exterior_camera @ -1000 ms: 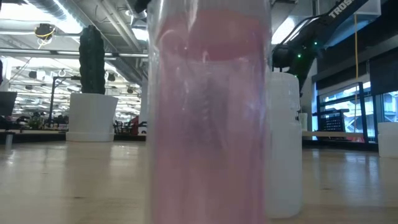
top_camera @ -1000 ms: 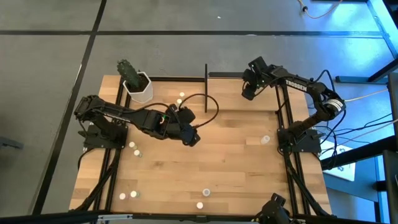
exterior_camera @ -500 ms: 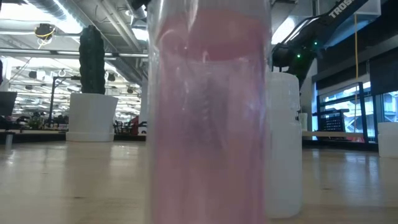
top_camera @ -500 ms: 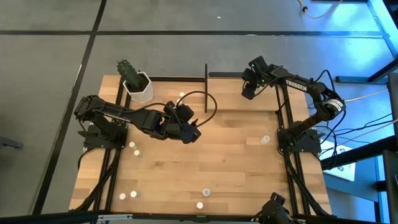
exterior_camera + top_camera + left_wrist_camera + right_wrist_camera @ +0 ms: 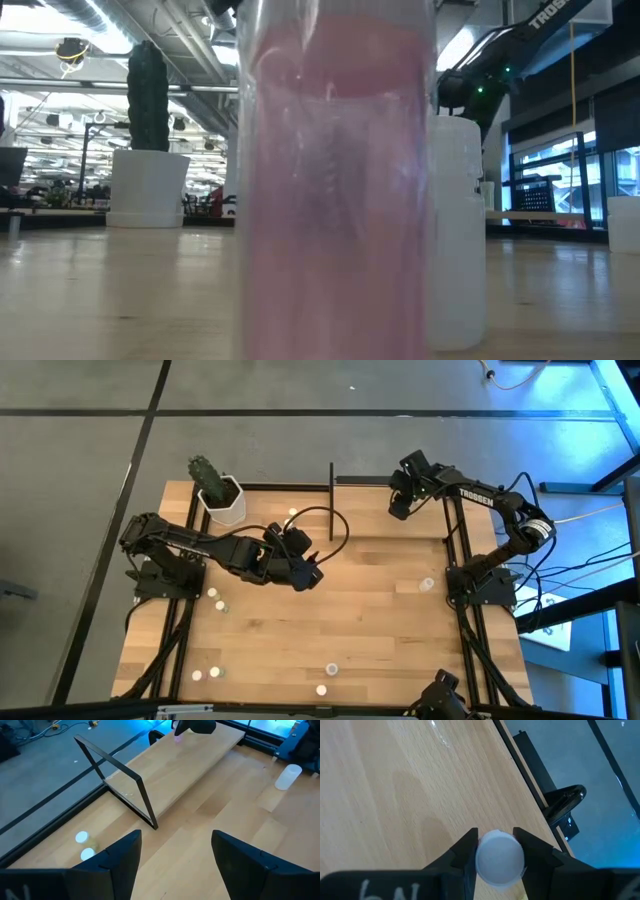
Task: Pick and place medicine bottles onto shelf by color
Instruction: Put the top pink pill bottle on the shelf
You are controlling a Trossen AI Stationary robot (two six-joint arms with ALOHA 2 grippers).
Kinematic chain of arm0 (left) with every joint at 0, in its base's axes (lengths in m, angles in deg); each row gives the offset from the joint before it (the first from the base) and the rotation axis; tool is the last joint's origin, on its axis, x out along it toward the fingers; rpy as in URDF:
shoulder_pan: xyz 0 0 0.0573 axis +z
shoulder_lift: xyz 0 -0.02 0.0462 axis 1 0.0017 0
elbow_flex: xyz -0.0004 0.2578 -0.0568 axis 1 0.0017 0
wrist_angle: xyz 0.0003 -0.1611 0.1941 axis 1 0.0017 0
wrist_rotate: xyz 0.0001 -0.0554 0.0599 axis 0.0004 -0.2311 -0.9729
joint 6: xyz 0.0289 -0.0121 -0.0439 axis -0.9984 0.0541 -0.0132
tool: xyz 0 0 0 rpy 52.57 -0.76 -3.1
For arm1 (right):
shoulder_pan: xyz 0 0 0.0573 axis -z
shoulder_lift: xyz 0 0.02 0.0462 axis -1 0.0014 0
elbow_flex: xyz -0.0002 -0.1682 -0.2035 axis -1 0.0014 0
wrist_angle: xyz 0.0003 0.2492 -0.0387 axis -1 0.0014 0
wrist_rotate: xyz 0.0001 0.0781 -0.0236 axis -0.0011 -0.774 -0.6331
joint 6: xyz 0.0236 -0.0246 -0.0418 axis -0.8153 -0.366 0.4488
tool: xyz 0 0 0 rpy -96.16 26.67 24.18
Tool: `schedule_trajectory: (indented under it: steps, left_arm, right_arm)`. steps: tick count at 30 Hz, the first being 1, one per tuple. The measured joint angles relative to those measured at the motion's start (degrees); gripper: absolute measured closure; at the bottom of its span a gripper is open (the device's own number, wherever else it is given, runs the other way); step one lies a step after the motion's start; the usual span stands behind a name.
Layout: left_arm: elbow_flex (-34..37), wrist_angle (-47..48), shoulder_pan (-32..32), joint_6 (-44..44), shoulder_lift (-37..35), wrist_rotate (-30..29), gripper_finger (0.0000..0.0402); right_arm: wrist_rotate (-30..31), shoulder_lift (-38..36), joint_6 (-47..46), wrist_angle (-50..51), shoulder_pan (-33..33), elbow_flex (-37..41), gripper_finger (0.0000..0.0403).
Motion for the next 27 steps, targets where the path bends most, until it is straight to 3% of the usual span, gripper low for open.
schedule_trajectory:
  steps: [8, 20, 27]
  left_arm:
    - [0.00, 0.00, 0.00, 0.00, 0.00, -0.01, 0.0166]
    - [0.00, 0.00, 0.00, 0.02, 0.00, -0.01, 0.0168]
    - [0.00, 0.00, 0.00, 0.02, 0.00, -0.01, 0.0166]
  right_arm:
    - [0.02, 0.00, -0.02, 0.00, 0.00, 0.00, 0.0281]
    - [0.20, 0.00, -1.42, 0.00, 0.56, 0.01, 0.0238]
    - [5.94, 0.00, -1.29, -0.09, 0.74, 0.01, 0.0233]
